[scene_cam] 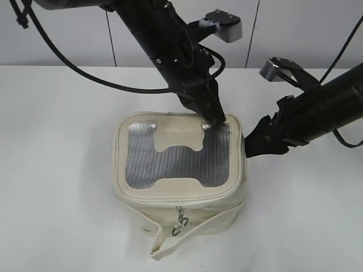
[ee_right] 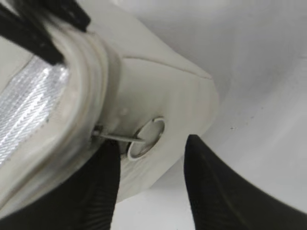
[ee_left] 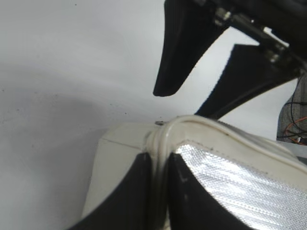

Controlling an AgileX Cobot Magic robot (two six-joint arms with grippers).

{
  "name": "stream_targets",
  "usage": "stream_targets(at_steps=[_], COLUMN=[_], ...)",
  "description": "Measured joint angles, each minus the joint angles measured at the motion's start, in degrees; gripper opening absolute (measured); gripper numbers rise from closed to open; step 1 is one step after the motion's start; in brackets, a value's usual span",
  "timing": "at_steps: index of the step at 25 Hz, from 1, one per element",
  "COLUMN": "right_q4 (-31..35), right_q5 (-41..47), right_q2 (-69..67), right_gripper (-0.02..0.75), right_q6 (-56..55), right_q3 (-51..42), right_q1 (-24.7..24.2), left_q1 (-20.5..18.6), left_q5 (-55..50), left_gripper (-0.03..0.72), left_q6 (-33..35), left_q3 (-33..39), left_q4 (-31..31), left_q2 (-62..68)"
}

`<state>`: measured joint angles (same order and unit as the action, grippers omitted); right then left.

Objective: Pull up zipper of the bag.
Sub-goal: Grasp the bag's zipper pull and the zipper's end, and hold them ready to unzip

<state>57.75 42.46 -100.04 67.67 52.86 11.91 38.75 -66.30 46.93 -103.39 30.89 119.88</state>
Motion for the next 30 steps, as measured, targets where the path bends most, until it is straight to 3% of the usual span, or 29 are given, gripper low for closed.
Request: stream_targets(at_steps=[6,10,12,15,20,25,27,30], right_q4=[1.87,2.46,2.59,1.76,-6.94,-10.10,-10.24,-10.24], right_q5=[-0.97,-0.97,-0.81,-0.76,-0.07,2.49,4.11,5.25], right_q2=[-1.33,-2.70,-2.84,-2.71,-0.74,0.98,1.28,1.88], right_gripper=[0.263,0.067,0.008,0.008,0.008,0.010,0.056,0.190], right_q6=[2.38,2.72,2.54,-0.63,-9.00,-12.18,-12.47,-12.53], right_q3=[0.00,0.45,1.00,1.60,1.60,1.64,1.64,1.13], right_q1=[0.00,0.00,0.00,-0.07,-0.13,-0.13,-0.13,-0.13], left_q1=[-0.01,-0.01,-0.13,-0.19,-0.19,-0.19,-0.19,-0.19], left_q5=[-0.24,-0.39,-0.32,-0.20,0.12,0.17,0.22,0.22], left_gripper=[0.074,0.074,0.074,0.074,0.074,0.073,0.073,0.073], left_q6=[0.11,0.17,0.17,0.17,0.17,0.17,0.17,0.17], left_q3=[0.00,0.00,0.00,0.00,0.00,0.07,0.07,0.07], left_q4=[0.82,1.01,1.13,1.24,1.24,1.26,1.26,1.26], left_q2=[0.00,0.00,0.00,0.05,0.05,0.05,0.05,0.05])
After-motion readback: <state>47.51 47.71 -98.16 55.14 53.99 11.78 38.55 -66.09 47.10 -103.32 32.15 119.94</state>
